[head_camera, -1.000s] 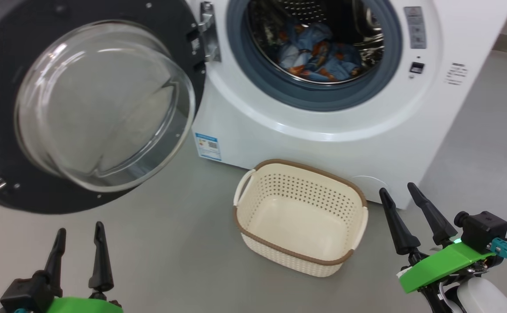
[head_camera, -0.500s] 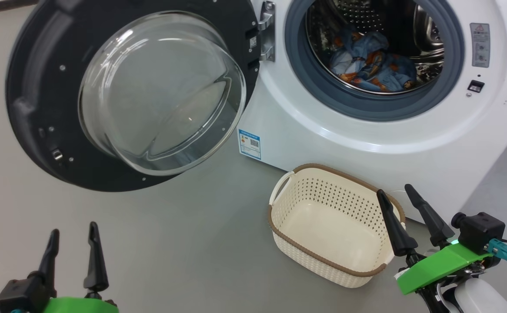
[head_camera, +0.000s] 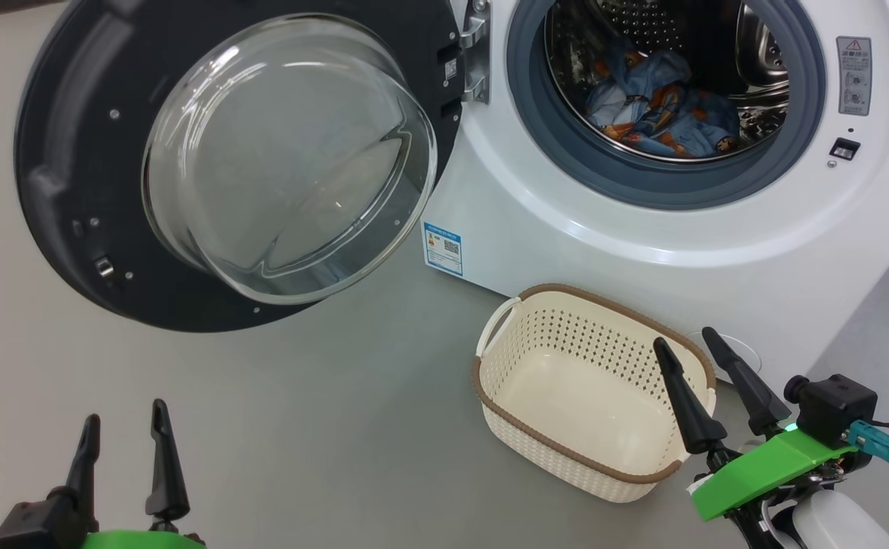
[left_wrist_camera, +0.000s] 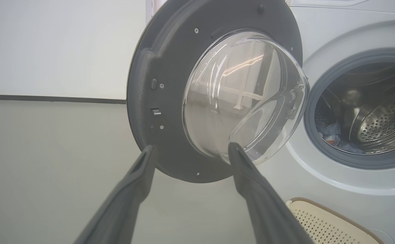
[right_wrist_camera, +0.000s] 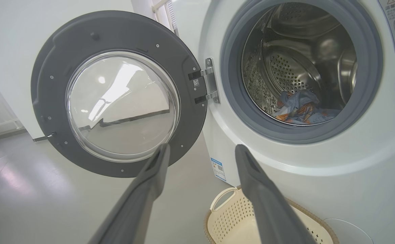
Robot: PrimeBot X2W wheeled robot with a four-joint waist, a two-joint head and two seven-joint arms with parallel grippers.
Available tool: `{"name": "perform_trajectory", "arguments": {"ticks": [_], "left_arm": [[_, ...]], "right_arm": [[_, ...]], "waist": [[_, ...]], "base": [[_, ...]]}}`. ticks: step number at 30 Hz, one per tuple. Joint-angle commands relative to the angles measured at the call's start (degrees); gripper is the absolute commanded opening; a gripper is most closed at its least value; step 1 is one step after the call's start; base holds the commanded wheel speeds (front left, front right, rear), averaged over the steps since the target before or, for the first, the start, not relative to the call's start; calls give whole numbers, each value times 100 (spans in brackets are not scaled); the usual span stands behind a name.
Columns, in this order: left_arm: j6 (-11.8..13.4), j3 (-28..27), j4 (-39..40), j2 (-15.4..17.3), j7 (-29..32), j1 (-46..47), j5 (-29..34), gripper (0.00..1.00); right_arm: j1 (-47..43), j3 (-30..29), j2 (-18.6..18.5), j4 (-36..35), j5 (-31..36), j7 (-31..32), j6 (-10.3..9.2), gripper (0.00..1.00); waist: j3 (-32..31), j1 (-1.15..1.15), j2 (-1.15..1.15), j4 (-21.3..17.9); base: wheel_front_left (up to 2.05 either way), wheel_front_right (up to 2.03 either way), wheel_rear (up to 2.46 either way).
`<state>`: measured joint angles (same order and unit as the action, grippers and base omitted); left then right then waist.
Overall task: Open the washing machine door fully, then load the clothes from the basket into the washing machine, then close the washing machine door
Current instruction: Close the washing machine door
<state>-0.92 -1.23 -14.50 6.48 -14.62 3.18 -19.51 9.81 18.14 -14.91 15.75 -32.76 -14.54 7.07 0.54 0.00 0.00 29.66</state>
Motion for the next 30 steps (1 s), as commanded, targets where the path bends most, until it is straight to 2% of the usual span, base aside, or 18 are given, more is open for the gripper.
{"name": "perform_trajectory", "arguments": {"ticks": [1, 30], "left_arm": [[32, -215, 204, 96, -38, 92, 58, 100], [3, -303, 229, 49, -38, 101, 179, 100]], "right_arm": [[122, 85, -95, -107, -55, -46, 42, 100], [107, 28, -68, -109, -44, -46, 42, 100]], "waist": [[-12, 0, 0, -6], [-13, 0, 0, -9]], "base": [[0, 0, 0], [0, 0, 0]]}}
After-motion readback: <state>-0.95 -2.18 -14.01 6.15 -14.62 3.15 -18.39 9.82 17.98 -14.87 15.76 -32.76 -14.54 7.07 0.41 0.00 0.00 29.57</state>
